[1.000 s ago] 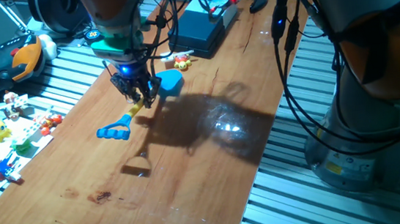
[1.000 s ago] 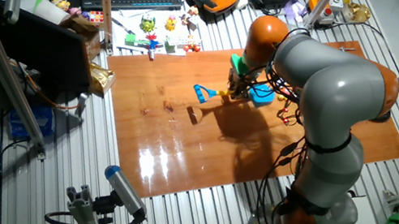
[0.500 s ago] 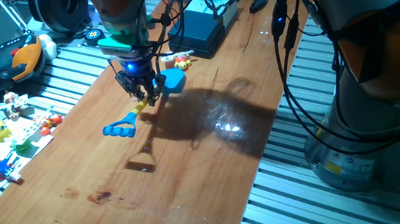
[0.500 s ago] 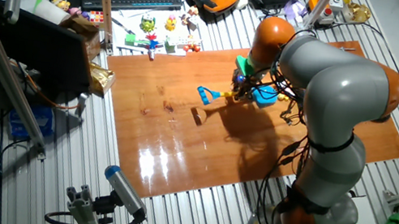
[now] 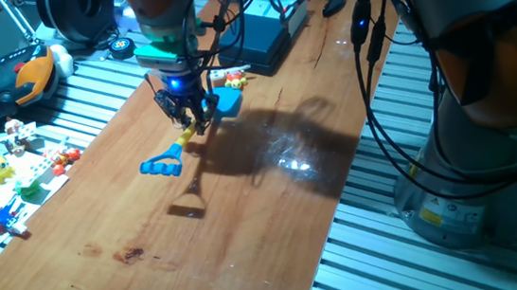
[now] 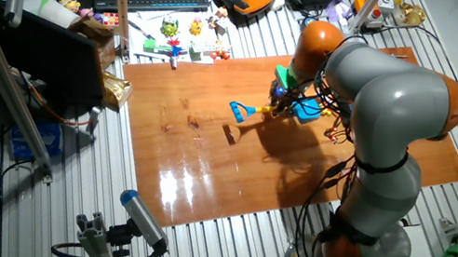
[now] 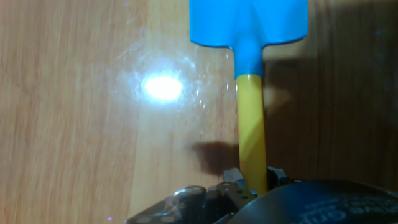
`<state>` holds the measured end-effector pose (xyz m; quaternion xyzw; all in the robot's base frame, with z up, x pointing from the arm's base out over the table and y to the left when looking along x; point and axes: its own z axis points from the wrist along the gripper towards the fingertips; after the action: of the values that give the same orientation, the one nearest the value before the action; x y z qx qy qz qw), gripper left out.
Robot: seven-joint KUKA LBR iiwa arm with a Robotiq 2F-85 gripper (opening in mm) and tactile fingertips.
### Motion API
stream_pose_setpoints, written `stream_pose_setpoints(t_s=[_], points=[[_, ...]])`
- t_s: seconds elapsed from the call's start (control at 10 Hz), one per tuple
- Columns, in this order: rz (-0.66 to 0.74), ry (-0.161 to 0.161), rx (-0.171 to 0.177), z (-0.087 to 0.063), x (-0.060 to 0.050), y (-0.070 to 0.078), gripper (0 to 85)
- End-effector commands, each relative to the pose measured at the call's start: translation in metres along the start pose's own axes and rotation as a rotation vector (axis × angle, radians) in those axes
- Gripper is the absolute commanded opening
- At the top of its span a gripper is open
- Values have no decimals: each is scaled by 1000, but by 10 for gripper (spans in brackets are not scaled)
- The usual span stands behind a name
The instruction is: Use a shovel to scoop up an object
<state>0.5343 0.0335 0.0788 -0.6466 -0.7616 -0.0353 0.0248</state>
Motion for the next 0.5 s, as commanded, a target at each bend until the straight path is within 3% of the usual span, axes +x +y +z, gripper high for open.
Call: stream_pose_setpoints(t_s=[0.0,0.4], points=[[-2,2,0,1,-2,0,7],[-18,16,3,1,-12,-2,7]])
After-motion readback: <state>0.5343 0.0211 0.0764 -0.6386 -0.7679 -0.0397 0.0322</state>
